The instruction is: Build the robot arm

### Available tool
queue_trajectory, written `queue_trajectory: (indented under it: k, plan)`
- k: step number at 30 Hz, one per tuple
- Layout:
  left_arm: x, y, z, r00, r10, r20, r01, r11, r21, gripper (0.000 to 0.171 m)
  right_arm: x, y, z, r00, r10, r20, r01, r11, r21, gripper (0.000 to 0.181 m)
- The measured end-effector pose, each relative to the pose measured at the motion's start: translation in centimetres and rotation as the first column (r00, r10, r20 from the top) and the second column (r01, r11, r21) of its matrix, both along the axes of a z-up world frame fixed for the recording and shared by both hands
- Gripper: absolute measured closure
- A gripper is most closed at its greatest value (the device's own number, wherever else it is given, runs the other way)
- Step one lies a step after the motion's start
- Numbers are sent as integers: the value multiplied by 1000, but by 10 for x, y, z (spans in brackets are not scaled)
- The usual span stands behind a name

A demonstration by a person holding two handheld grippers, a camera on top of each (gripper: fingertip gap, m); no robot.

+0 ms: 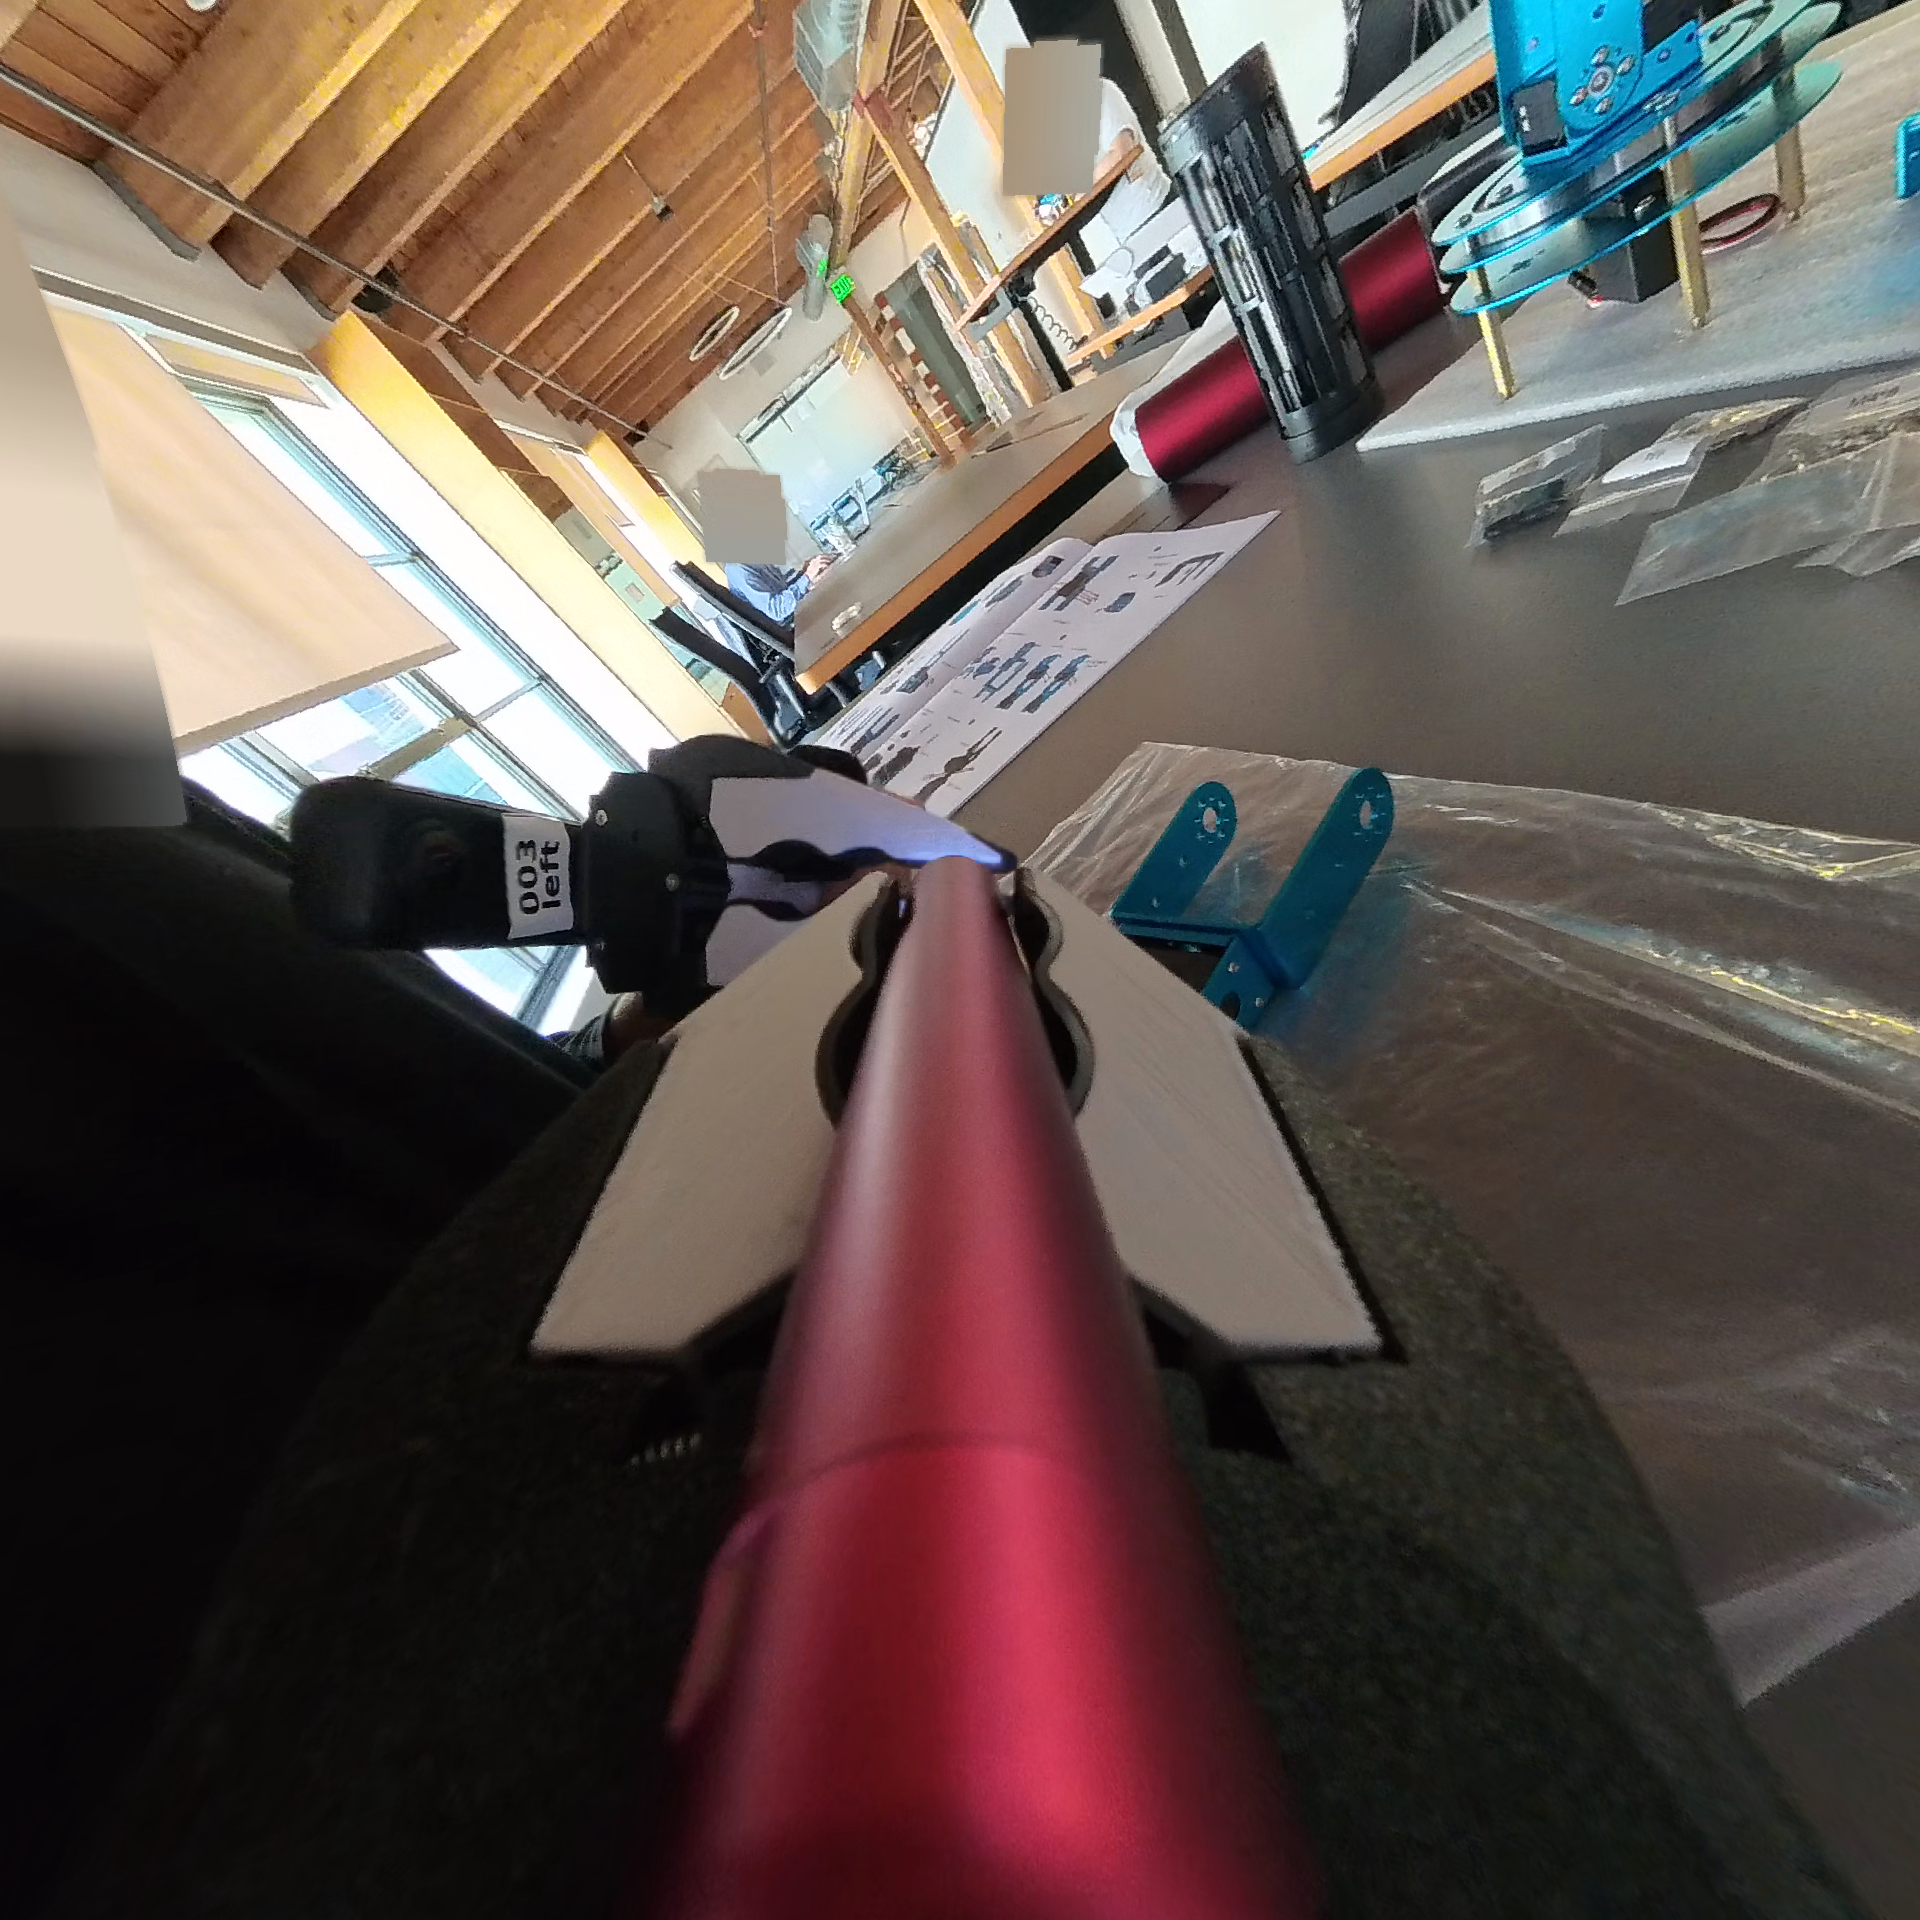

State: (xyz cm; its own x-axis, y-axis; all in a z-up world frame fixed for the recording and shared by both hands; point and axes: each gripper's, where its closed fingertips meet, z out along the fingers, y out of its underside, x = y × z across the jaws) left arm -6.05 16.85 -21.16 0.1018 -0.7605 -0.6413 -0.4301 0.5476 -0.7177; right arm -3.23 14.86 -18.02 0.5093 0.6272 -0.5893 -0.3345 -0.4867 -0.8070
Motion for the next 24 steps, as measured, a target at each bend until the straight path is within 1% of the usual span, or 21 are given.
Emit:
queue_trajectory:
  k: [1,5,8,11,13,16,17,18,19,22,24]
  plan:
    - [1,0,1,1000,-1,8,1,1000,1,170,0,0,0,1000,3,1,-3,1000,-1,158]
    - [0,-3,1,1000,-22,-3,22,1000,-13,171,1,-4,-1,1000,17,1,-17,1000,-2,159]
    - [-8,2,-2,1000,-2,-18,2,1000,-10,171,10,-5,1,1000,-6,-25,6,1000,0,158]
    - [-14,7,-2,1000,8,-7,-9,999,-52,171,20,-7,2,999,-28,-39,28,1000,2,159]
    - [-11,2,1,1000,-12,12,13,996,-84,171,19,-8,1,999,-26,-24,26,1000,1,159]
    - [2,-10,5,998,-48,28,50,994,-98,155,11,-9,-1,1000,-11,11,11,1000,4,158]
    - [5,-12,6,998,-55,27,57,995,-85,157,8,-9,-1,1000,-7,22,7,1000,5,158]
    - [8,-13,5,998,-61,20,62,995,-71,168,7,-9,-2,1000,-6,29,6,1000,5,159]
    - [9,-13,3,998,-61,13,62,996,-57,170,7,-10,-2,999,-11,33,11,1000,5,159]
    - [3,-13,1,997,-72,8,73,994,-81,171,12,-13,-1,1000,-10,11,10,1000,-4,159]
    - [-6,-4,2,999,-43,10,44,996,-72,171,24,-15,3,999,-40,-32,40,999,-5,159]
